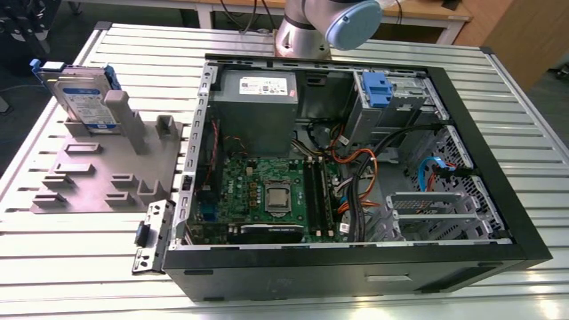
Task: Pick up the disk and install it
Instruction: 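Pick up the disk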
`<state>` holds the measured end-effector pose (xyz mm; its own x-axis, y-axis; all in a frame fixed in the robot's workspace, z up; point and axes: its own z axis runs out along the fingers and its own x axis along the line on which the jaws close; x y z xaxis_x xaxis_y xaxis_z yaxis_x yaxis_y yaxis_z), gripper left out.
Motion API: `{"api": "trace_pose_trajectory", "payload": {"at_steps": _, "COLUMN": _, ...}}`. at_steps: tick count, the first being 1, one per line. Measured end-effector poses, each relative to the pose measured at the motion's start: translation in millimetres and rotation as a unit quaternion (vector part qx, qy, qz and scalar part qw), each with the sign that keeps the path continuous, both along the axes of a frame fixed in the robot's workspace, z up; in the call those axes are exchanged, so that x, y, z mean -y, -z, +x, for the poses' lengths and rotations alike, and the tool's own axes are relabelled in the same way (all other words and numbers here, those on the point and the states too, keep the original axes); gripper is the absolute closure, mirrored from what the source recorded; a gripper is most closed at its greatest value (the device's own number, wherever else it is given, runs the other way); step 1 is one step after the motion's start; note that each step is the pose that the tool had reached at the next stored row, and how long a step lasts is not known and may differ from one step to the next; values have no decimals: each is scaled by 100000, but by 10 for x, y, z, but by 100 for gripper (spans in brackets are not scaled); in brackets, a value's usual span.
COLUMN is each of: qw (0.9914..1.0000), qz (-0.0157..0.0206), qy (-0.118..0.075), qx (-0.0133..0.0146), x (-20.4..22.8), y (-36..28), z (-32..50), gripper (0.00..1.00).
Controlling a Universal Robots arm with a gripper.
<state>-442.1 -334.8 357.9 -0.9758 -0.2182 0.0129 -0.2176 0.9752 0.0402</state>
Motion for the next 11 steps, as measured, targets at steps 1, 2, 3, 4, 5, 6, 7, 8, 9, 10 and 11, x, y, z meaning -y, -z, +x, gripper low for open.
{"api": "trace_pose_trajectory", "payload": {"at_steps": 1, "qw": 100000, "qz": -1, "qy": -4, "qx": 0, "x": 0, "y": 0, "z": 0, "gripper": 89}}
{"api": "trace_pose_trajectory", "payload": {"at_steps": 2, "qw": 100000, "qz": 0, "qy": -2, "qx": 1, "x": 0, "y": 0, "z": 0, "gripper": 89}}
{"api": "trace_pose_trajectory", "payload": {"at_steps": 3, "qw": 100000, "qz": 1, "qy": -5, "qx": 2, "x": 0, "y": 0, "z": 0, "gripper": 89}}
{"api": "trace_pose_trajectory", "payload": {"at_steps": 4, "qw": 100000, "qz": 0, "qy": -5, "qx": 1, "x": 0, "y": 0, "z": 0, "gripper": 89}}
{"api": "trace_pose_trajectory", "payload": {"at_steps": 5, "qw": 100000, "qz": 1, "qy": -6, "qx": 2, "x": 0, "y": 0, "z": 0, "gripper": 89}}
{"api": "trace_pose_trajectory", "payload": {"at_steps": 6, "qw": 100000, "qz": 1, "qy": -6, "qx": 1, "x": 0, "y": 0, "z": 0, "gripper": 89}}
{"api": "trace_pose_trajectory", "payload": {"at_steps": 7, "qw": 100000, "qz": 0, "qy": -20, "qx": 0, "x": 0, "y": 0, "z": 0, "gripper": 89}}
{"api": "trace_pose_trajectory", "payload": {"at_steps": 8, "qw": 100000, "qz": -1, "qy": -199, "qx": -2, "x": 0, "y": 0, "z": 0, "gripper": 89}}
{"api": "trace_pose_trajectory", "payload": {"at_steps": 9, "qw": 99998, "qz": 2, "qy": -700, "qx": 2, "x": 0, "y": 0, "z": 0, "gripper": 89}}
{"api": "trace_pose_trajectory", "payload": {"at_steps": 10, "qw": 99989, "qz": 3, "qy": -1490, "qx": 5, "x": 0, "y": 0, "z": 0, "gripper": 89}}
{"api": "trace_pose_trajectory", "payload": {"at_steps": 11, "qw": 99972, "qz": 2, "qy": -2377, "qx": 4, "x": 0, "y": 1, "z": 0, "gripper": 89}}
